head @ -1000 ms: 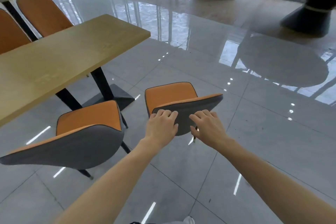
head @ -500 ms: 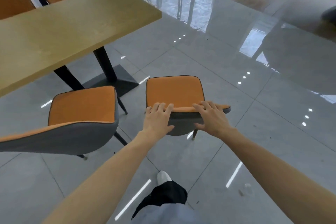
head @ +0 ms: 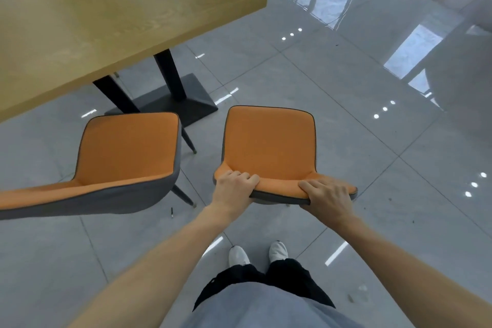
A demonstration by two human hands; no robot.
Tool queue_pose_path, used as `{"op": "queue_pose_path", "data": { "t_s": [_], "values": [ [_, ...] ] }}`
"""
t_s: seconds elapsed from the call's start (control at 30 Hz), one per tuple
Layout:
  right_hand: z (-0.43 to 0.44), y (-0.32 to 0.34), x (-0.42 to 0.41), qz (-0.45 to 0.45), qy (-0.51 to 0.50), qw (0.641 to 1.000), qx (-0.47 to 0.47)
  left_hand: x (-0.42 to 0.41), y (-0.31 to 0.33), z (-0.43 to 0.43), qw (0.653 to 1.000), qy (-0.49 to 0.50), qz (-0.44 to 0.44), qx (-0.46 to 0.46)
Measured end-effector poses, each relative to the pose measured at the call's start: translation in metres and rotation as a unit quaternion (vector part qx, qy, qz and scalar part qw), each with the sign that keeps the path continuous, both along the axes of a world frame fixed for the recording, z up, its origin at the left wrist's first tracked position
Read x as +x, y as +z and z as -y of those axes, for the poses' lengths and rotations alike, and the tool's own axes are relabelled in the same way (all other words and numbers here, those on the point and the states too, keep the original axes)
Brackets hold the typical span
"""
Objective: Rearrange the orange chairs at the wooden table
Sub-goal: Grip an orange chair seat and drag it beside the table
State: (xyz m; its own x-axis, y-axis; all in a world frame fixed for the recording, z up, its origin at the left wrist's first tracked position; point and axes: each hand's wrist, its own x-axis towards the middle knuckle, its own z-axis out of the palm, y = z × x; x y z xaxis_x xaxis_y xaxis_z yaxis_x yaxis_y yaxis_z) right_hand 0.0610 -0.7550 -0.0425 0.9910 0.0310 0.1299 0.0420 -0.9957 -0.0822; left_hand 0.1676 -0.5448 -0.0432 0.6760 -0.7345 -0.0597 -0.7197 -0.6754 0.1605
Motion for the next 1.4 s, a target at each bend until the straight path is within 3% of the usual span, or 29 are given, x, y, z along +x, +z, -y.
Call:
{"op": "queue_pose_path", "data": {
  "t_s": [0.63, 1.13, 1.4],
  "values": [
    [-0.007, -0.009, 0.136, 0.075, 0.097, 0.992, 0.01, 0.098, -0.002, -0.021, 0.993, 0.117, -0.023, -0.004],
    [-0.023, -0.009, 0.226, 0.003, 0.116, 0.993, -0.021, 0.167, -0.003, -0.042, 0.988, 0.155, 0.014, -0.005],
    [-0.034, -0.009, 0.277, 0.016, 0.118, 0.993, -0.016, 0.211, -0.003, -0.051, 0.982, 0.186, 0.014, -0.014]
  ]
}}
